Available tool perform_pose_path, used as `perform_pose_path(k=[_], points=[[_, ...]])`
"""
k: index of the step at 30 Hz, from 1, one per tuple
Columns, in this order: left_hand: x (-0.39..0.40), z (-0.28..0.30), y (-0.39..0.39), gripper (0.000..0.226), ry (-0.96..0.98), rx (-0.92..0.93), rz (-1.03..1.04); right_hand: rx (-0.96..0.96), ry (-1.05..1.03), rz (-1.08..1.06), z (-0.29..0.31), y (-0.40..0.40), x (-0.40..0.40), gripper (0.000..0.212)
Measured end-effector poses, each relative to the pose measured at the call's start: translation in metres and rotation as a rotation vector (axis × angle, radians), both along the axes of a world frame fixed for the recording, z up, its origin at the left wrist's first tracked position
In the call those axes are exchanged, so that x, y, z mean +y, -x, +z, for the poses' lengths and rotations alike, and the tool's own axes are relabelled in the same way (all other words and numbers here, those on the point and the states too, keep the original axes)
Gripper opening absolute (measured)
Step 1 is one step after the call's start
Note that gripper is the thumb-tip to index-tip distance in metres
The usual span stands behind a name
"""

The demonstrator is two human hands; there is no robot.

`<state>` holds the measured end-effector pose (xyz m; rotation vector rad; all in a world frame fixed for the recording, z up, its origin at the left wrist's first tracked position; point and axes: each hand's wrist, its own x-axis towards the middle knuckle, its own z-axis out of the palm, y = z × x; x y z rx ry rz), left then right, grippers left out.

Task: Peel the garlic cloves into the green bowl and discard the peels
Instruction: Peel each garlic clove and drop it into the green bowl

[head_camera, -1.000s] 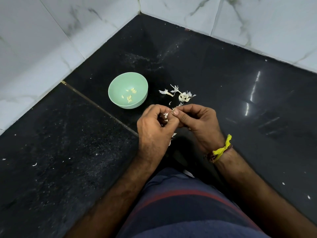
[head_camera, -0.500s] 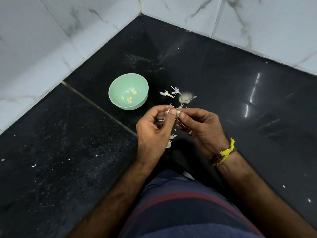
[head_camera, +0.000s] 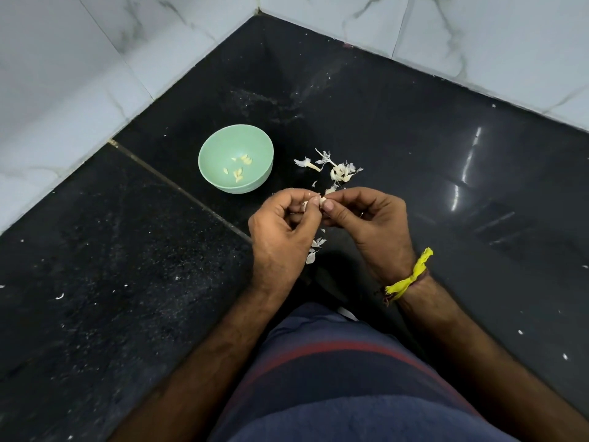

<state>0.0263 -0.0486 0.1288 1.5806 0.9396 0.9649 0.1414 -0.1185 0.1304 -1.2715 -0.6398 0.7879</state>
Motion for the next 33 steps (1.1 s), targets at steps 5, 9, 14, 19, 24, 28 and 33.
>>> perform_pose_path(k=[5, 9, 14, 19, 24, 28, 33], points=[[0.003, -0.007, -0.001, 0.008, -0.04, 0.068, -0.019, 0.147, -0.05, -0.011, 0.003, 0.002, 0.003, 0.01], [0.001, -0.005, -0.002, 0.009, -0.035, 0.053, -0.034, 0.373, -0.03, 0.025, 0.002, -0.004, 0.006, 0.014], [0.003, -0.001, -0.002, 0.012, -0.082, 0.05, -0.092, 0.441, 0.003, 0.048, -0.003, -0.008, 0.005, 0.016], [0.002, 0.0, -0.002, 0.009, -0.112, 0.126, -0.025, 0.208, 0.017, 0.028, -0.006, -0.007, 0.003, 0.017], [0.005, -0.001, 0.001, 0.012, -0.217, 0.202, -0.056, 0.154, 0.002, 0.047, -0.007, -0.011, 0.002, 0.016], [0.006, -0.003, 0.003, 0.011, -0.277, 0.259, -0.092, 0.228, 0.018, 0.081, -0.012, -0.013, 0.001, 0.026], [0.002, -0.004, 0.001, 0.011, -0.154, 0.252, -0.1, 0.404, 0.014, 0.217, -0.017, -0.015, 0.003, 0.017]])
